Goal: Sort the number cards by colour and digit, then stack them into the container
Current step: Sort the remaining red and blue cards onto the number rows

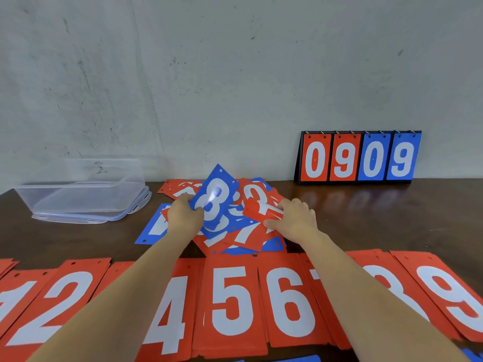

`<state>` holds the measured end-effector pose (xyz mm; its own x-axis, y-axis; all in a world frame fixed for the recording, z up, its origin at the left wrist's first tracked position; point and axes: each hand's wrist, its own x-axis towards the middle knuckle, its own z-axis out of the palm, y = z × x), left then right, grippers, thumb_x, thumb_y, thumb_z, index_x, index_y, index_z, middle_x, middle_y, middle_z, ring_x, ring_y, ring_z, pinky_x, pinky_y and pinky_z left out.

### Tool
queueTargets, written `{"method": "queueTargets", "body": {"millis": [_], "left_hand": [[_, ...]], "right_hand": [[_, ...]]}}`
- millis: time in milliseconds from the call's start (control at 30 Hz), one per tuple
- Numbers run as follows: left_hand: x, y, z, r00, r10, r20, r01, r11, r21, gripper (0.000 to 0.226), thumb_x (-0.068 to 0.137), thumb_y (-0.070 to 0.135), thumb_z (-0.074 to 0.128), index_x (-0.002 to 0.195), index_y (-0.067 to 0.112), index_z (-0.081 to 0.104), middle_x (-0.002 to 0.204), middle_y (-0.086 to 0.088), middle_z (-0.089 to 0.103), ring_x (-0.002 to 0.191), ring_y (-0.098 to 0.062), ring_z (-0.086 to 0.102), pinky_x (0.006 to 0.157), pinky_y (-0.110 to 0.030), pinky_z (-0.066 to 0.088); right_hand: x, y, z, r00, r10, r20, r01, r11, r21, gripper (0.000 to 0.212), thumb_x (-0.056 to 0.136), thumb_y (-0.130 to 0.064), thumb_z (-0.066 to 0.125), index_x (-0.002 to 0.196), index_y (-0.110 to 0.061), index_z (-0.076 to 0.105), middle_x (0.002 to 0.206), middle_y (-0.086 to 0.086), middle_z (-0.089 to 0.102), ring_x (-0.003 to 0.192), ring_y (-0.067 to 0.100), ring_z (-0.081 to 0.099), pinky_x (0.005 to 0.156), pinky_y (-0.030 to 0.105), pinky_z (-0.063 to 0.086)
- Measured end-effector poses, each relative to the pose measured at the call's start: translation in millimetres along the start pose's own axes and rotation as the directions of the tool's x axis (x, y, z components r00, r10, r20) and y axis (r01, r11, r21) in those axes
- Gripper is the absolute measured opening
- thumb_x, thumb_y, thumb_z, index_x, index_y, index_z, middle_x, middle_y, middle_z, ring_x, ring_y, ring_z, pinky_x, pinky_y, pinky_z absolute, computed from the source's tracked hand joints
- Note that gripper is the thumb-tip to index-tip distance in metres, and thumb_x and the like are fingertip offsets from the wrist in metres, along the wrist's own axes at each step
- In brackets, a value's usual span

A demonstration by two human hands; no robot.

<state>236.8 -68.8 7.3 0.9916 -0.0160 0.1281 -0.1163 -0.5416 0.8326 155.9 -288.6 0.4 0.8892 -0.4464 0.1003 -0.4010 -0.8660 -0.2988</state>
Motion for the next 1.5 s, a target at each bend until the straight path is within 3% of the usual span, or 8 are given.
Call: {"method": "queueTargets", "body": {"millis": [233,433,633,767,1000,1100,1233,1500], "left_hand": [[-16.9,9.6,-15.2,1.0,-0.014,-0.025,0.01,0.988,-0.153,0.027,0.092,0.008,0.061,0.118,0.005,0.056,0.118,-0.011,0.065,0.096,-0.021,0.062,0.057,-0.018,0.044],[-31.8,16.2,-27.6,0.999,0.025,-0.026,-0.028,0.985,-0.17,0.022,0.089,0.002,0.058,0.111,0.004,0.057,0.102,-0.007,0.063,0.087,-0.02,0.058,0.059,-0.019,0.041],[-44.6,19.3,-42.3,0.998,0.014,-0.055,-0.027,0.971,-0.237,0.017,0.095,0.009,0.051,0.103,0.0,0.063,0.099,-0.015,0.069,0.086,-0.029,0.064,0.061,-0.029,0.049],[-55.3,22.5,-48.1,0.998,-0.01,-0.065,-0.011,0.946,-0.323,0.021,0.096,0.011,0.049,0.097,-0.006,0.063,0.1,-0.025,0.068,0.083,-0.031,0.063,0.076,-0.045,0.055],[-73.1,23.7,-57.6,0.988,-0.149,0.04,0.147,0.838,-0.525,0.029,0.096,0.014,0.055,0.123,0.007,0.063,0.121,-0.014,0.065,0.114,-0.031,0.06,0.1,-0.048,0.049],[-85.6,24.2,-65.2,0.974,-0.182,0.131,0.224,0.744,-0.63,0.031,0.099,0.014,0.051,0.128,0.011,0.061,0.123,-0.012,0.063,0.116,-0.028,0.058,0.089,-0.039,0.052],[-101.6,14.0,-82.8,0.96,-0.173,0.221,0.278,0.679,-0.679,0.029,0.1,0.015,0.045,0.122,0.012,0.063,0.122,-0.012,0.064,0.106,-0.023,0.061,0.078,-0.034,0.052],[-141.5,-13.6,-137.6,0.978,-0.049,0.201,0.163,0.783,-0.601,0.021,0.097,0.022,0.055,0.108,0.009,0.067,0.106,-0.012,0.072,0.091,-0.022,0.067,0.084,-0.038,0.056]], "right_hand": [[-13.4,5.6,-7.3,0.989,0.011,-0.146,0.022,0.974,0.225,0.067,0.081,-0.045,0.072,0.133,-0.022,0.036,0.129,0.003,0.047,0.116,0.02,0.054,0.094,0.037,0.048],[-17.4,0.3,-19.1,0.964,0.07,-0.257,0.053,0.896,0.441,0.026,0.1,-0.022,0.05,0.124,-0.012,0.049,0.123,0.008,0.054,0.11,0.022,0.058,0.085,0.031,0.049],[-32.5,-13.7,-44.1,0.964,0.167,-0.208,0.088,0.539,0.838,0.013,0.095,-0.019,0.06,0.085,-0.011,0.064,0.085,0.002,0.064,0.083,0.018,0.061,0.066,0.025,0.051],[-55.8,-36.5,-56.0,0.999,0.054,0.004,-0.018,0.279,0.96,0.01,0.093,-0.017,0.063,0.086,-0.011,0.065,0.089,0.007,0.072,0.076,0.018,0.068,0.067,0.026,0.056],[-83.3,-77.5,-52.9,0.997,-0.071,0.042,-0.018,0.314,0.949,0.01,0.09,-0.022,0.067,0.092,-0.012,0.068,0.1,0.007,0.073,0.086,0.017,0.067,0.07,0.025,0.052],[-94.6,-91.8,-53.1,0.997,-0.063,0.045,-0.024,0.302,0.953,0.017,0.089,-0.023,0.069,0.099,-0.009,0.067,0.097,0.002,0.072,0.077,0.007,0.066,0.057,0.014,0.046],[-111.9,-108.7,-50.8,0.999,-0.042,0.027,-0.013,0.295,0.955,0.009,0.087,-0.019,0.07,0.084,-0.012,0.067,0.09,0.003,0.073,0.081,0.015,0.069,0.073,0.027,0.056],[-164.4,-147.8,-40.5,0.997,-0.042,-0.064,0.075,0.373,0.925,0.013,0.085,-0.007,0.07,0.074,-0.011,0.066,0.078,0.0,0.069,0.068,0.01,0.066,0.058,0.016,0.055]]}}
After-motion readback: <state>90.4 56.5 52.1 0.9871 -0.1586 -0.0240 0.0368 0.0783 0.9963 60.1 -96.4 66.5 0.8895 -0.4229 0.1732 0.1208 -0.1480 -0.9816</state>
